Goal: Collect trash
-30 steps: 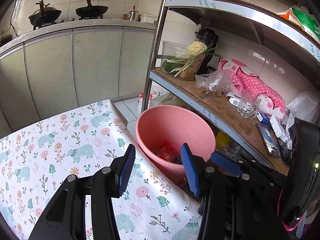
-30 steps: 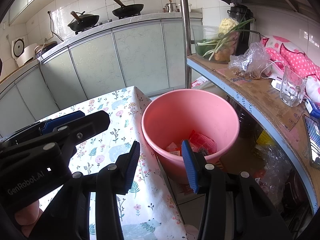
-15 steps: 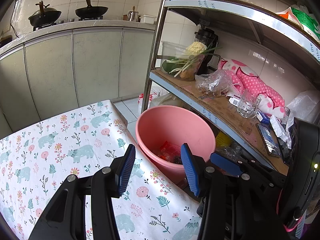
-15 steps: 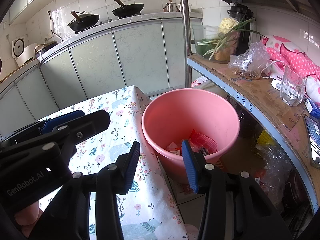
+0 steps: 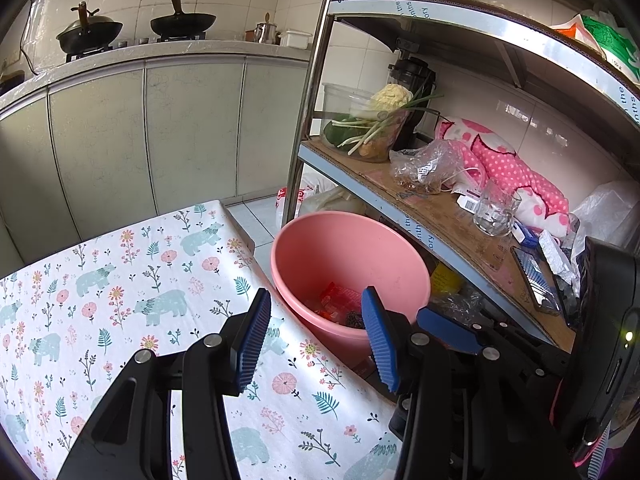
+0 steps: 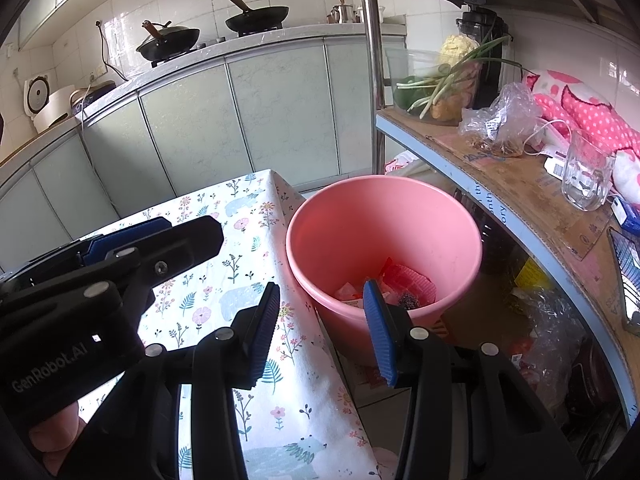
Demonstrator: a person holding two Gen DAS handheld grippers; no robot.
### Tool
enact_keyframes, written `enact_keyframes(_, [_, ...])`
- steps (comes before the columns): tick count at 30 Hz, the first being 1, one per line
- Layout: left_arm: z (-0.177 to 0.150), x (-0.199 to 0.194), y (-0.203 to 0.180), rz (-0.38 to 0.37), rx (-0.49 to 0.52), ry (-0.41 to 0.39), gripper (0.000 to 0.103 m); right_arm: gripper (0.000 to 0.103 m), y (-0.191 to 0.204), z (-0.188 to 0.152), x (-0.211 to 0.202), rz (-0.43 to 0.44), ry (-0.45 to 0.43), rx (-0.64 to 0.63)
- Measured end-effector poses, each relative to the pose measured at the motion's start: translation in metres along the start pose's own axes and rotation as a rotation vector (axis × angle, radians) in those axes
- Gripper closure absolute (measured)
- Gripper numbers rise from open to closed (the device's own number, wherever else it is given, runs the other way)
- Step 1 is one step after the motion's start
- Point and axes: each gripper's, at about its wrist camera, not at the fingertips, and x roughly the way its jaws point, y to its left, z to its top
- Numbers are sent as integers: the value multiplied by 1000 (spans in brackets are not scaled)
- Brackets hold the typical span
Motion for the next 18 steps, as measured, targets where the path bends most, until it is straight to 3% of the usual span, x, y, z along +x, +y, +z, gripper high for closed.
enact_keyframes(18, [0,1,-1,-6,-3,6,56,58,0,-1,0,-3,0,6])
